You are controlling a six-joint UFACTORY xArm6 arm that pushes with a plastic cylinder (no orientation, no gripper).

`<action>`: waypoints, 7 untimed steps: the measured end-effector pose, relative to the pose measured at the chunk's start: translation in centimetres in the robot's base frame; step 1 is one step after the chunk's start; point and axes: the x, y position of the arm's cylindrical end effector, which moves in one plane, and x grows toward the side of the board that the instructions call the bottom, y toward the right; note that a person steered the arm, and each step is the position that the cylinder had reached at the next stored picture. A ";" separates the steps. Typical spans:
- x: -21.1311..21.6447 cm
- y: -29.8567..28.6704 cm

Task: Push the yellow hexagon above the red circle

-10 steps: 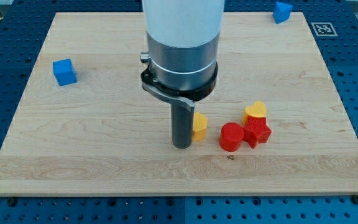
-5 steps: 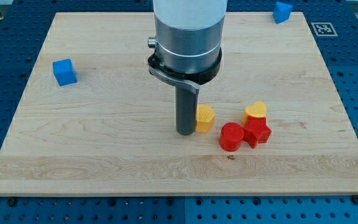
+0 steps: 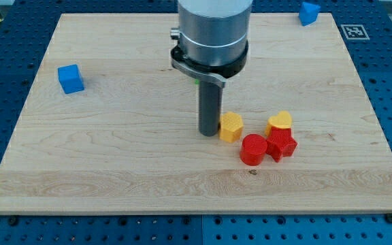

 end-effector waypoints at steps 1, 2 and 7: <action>0.0 0.6; 0.0 0.6; -0.9 1.7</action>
